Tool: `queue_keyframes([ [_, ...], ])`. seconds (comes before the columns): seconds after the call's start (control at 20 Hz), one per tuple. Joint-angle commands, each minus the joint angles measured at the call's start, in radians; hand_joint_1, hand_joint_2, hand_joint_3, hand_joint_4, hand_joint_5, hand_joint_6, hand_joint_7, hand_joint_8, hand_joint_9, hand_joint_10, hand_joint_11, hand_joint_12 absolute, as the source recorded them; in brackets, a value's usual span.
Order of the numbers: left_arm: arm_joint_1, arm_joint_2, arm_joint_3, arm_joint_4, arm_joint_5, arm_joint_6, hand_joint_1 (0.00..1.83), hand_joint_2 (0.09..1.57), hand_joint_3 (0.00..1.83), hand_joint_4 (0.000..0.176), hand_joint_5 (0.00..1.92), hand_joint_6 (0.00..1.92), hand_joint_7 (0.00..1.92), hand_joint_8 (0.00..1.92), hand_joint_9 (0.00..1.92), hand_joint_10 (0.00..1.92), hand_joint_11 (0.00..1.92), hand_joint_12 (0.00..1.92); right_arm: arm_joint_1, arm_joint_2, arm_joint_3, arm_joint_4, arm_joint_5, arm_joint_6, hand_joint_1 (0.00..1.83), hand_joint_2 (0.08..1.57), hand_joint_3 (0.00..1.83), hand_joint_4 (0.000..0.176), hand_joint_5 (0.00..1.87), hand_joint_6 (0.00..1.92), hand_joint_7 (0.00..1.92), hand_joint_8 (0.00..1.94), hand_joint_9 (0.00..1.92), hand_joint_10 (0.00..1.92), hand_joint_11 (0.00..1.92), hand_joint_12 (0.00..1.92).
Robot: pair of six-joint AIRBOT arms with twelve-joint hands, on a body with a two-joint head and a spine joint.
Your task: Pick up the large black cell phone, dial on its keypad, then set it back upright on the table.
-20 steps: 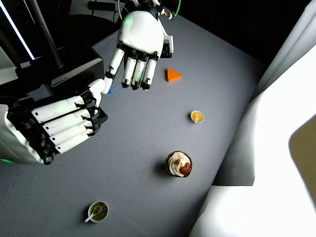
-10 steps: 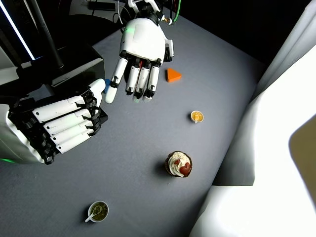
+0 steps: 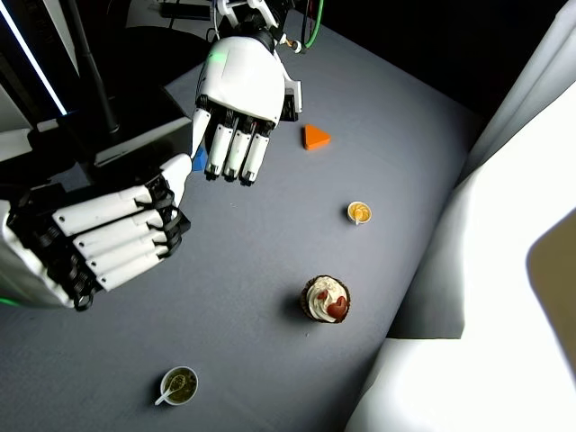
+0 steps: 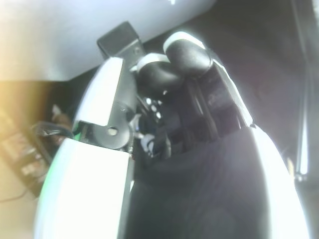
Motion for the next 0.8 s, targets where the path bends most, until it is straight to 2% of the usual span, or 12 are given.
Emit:
queue_keyframes([
  [0.0,-0.022,0.023,-0.003,-0.005,-0.098,-0.021,1.46,1.06,0.56,0.141,0.00,0.00,0.52,1.75,0.59,1.92,0.50,1.92,0.007,0.011,0.003,0.014,0.144,0.025,1.37,1.14,0.00,0.000,0.90,0.91,0.86,1.18,0.92,1.29,0.94,1.24],
  [0.1,-0.004,0.065,0.002,0.002,-0.113,-0.029,1.45,1.22,0.16,0.159,0.00,0.00,0.57,1.73,0.54,1.67,0.07,1.71,0.007,0.011,0.003,0.014,0.144,0.025,1.36,1.17,0.00,0.000,0.86,0.96,0.80,1.28,0.87,1.38,0.94,1.30],
  [0.15,0.005,0.078,0.007,0.002,-0.120,-0.032,1.45,1.27,0.11,0.173,0.00,0.00,0.56,1.78,0.49,1.72,0.01,1.85,0.007,0.011,0.003,0.014,0.144,0.025,1.36,1.17,0.00,0.000,0.87,0.92,0.79,1.30,0.87,1.39,0.93,1.31],
  [0.2,0.010,0.084,0.012,0.002,-0.124,-0.032,1.44,1.29,0.05,0.164,0.00,0.00,0.55,1.76,0.50,1.70,0.00,1.79,0.007,0.011,0.004,0.014,0.144,0.025,1.36,1.17,0.00,0.000,0.88,0.94,0.79,1.29,0.87,1.38,0.92,1.31],
  [0.25,0.011,0.085,0.017,0.002,-0.126,-0.033,1.44,1.31,0.05,0.144,0.00,0.00,0.50,1.73,0.53,1.81,0.28,1.90,0.007,0.011,0.007,0.014,0.144,0.025,1.36,1.17,0.00,0.000,0.88,0.94,0.77,1.31,0.85,1.40,0.92,1.32],
  [0.3,0.011,0.083,0.018,0.002,-0.125,-0.032,1.44,1.31,0.05,0.141,0.00,0.00,0.47,1.71,0.54,1.86,0.46,1.92,0.007,0.011,0.010,0.014,0.144,0.025,1.36,1.17,0.00,0.000,0.88,0.93,0.78,1.31,0.85,1.41,0.92,1.33],
  [0.4,0.011,0.067,0.020,0.001,-0.112,-0.031,1.44,1.30,0.04,0.157,0.00,0.00,0.51,1.77,0.53,1.73,0.06,1.91,0.007,0.011,0.016,0.019,0.144,0.025,1.36,1.16,0.00,0.000,0.91,0.86,0.81,1.27,0.87,1.38,0.95,1.31],
  [0.45,0.010,0.050,0.020,-0.012,-0.105,-0.019,1.44,1.31,0.04,0.167,0.00,0.00,0.50,1.79,0.52,1.74,0.01,1.89,0.007,0.011,0.018,0.020,0.144,0.025,1.37,1.15,0.00,0.000,0.91,0.89,0.82,1.23,0.89,1.35,0.96,1.28],
  [0.5,0.010,0.036,0.020,-0.026,-0.101,-0.005,1.44,1.32,0.04,0.166,0.00,0.00,0.48,1.77,0.52,1.80,0.04,1.89,0.007,0.011,0.019,0.021,0.144,0.025,1.36,1.16,0.00,0.000,0.91,0.90,0.79,1.27,0.88,1.37,0.96,1.28],
  [0.6,0.009,-0.001,0.020,-0.058,-0.077,0.024,1.45,1.31,0.02,0.163,0.00,0.00,0.52,1.80,0.52,1.68,0.00,1.80,0.007,0.011,0.019,0.021,0.144,0.025,1.36,1.16,0.00,0.000,0.92,0.88,0.80,1.26,0.87,1.38,0.94,1.31],
  [0.7,0.006,-0.037,0.023,-0.094,-0.045,0.058,1.44,1.33,0.02,0.168,0.00,0.00,0.47,1.75,0.52,1.83,0.22,1.92,0.007,0.011,0.019,0.021,0.144,0.025,1.36,1.16,0.00,0.000,0.91,0.89,0.81,1.23,0.88,1.38,0.93,1.31],
  [0.75,0.003,-0.055,0.028,-0.108,-0.032,0.076,1.44,1.32,0.01,0.168,0.00,0.00,0.51,1.78,0.51,1.74,0.14,1.92,0.007,0.011,0.019,0.021,0.144,0.025,1.37,1.15,0.00,0.000,0.91,0.90,0.82,1.22,0.88,1.37,0.91,1.30],
])
